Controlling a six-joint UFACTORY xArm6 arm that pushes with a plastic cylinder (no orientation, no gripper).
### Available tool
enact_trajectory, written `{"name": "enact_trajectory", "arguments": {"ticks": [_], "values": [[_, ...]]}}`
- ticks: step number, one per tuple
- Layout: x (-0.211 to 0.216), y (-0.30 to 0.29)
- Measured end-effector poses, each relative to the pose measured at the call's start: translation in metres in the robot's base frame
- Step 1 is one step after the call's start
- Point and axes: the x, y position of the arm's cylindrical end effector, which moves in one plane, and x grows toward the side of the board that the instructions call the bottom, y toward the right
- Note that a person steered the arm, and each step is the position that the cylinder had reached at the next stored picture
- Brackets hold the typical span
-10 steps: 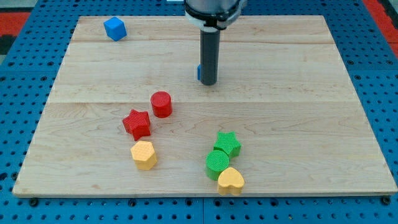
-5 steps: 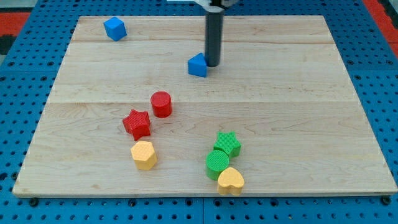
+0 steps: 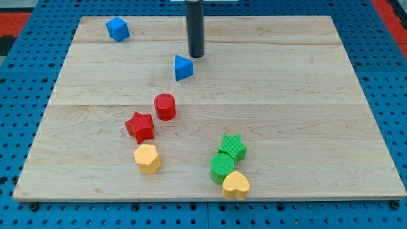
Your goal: Slide blue triangle closer to blue cube
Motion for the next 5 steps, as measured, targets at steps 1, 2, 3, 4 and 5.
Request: {"name": "enact_trajectory", "arguments": {"ticks": [1,2,3,4,5], "values": [[0.010,0.040],[0.039,0.030],[0.045,-0.033],[0.038,-0.109],[0.050,-0.115]]}}
